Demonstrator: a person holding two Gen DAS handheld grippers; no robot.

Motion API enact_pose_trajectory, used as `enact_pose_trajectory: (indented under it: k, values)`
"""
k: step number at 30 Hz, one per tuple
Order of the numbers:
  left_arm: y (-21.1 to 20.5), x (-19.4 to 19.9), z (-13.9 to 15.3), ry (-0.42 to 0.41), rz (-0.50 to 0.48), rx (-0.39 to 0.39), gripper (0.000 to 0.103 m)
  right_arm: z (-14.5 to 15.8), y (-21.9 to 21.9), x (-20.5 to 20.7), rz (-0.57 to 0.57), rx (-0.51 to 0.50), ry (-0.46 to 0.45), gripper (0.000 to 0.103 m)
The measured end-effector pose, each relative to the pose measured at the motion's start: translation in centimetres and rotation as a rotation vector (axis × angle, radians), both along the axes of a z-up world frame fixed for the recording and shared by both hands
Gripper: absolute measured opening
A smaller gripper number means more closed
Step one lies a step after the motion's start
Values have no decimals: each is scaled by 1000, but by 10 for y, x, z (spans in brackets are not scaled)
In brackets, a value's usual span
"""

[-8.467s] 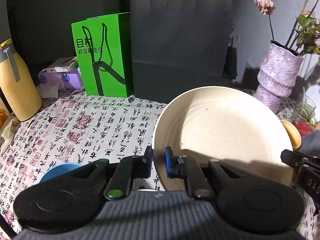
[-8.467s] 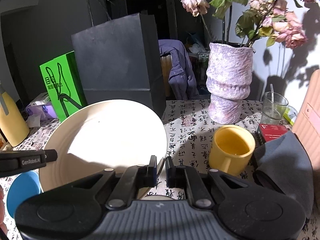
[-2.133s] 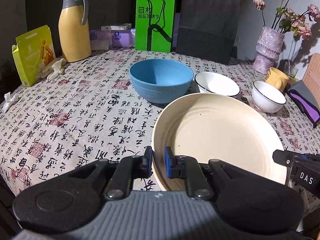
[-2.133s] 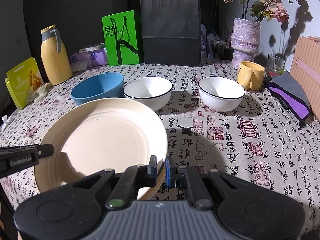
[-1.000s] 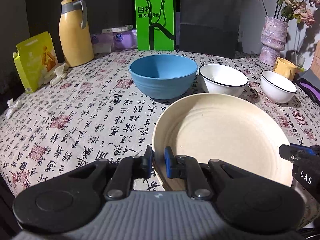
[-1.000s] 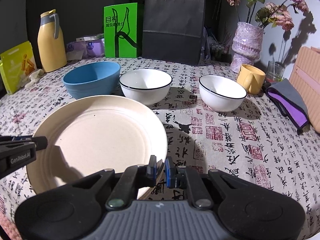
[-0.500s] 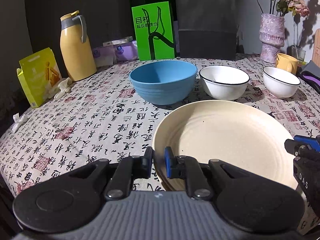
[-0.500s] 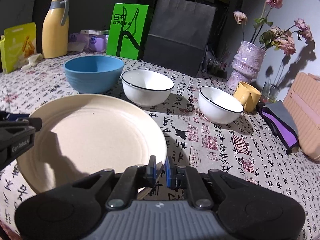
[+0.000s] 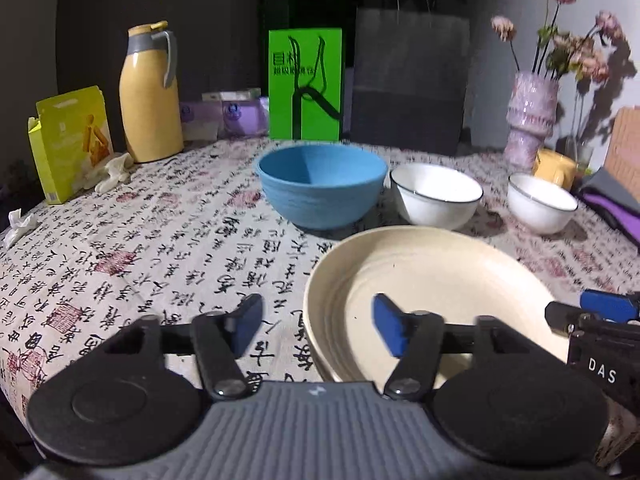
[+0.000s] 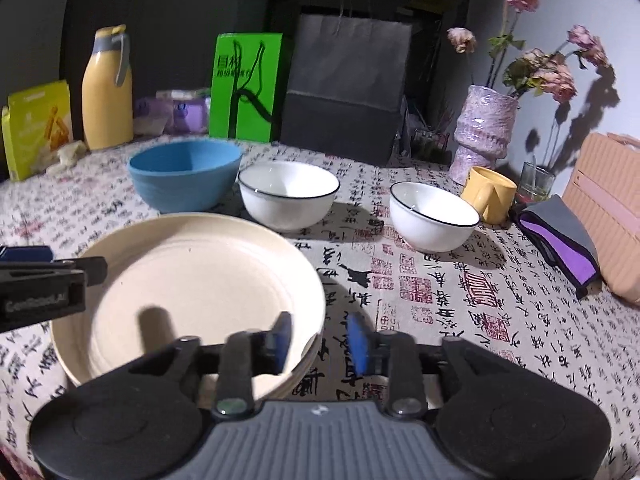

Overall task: Organize plates and bowls
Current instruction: 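Open the left gripper while the right gripper opens, releasing both plates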

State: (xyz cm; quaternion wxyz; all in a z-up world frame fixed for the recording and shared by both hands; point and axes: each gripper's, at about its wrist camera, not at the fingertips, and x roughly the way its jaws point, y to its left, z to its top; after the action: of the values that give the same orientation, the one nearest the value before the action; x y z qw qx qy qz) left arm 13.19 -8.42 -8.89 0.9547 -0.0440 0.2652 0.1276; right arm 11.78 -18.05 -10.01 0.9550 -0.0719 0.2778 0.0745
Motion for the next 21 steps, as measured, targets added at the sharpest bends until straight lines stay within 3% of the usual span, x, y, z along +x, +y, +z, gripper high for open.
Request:
enact_pose_trajectory:
  k: [2,3,4,7,12,21]
  values:
    - [6,-9,4,-38,3,-28,94,1,-7,-5,-2,47,-2,55]
    - [9,-15,6,-58,3,-41,103,1,-12,-8,-4,78,-1,69]
    - [12,-21,8,-82,1,-54,103,2,-16,-12,-3,111,-4,82]
    - [21,-39,11,-124,-4,-85,103,0,-29,-28,9,211,-22,103]
    - [35,-62,7,-155,3,-117,103,-9,-40,-54,9,306,-18,103]
    - [54,-84,-6,-176,-29,-141,103,-7,-30,-104,6,295,-122,103]
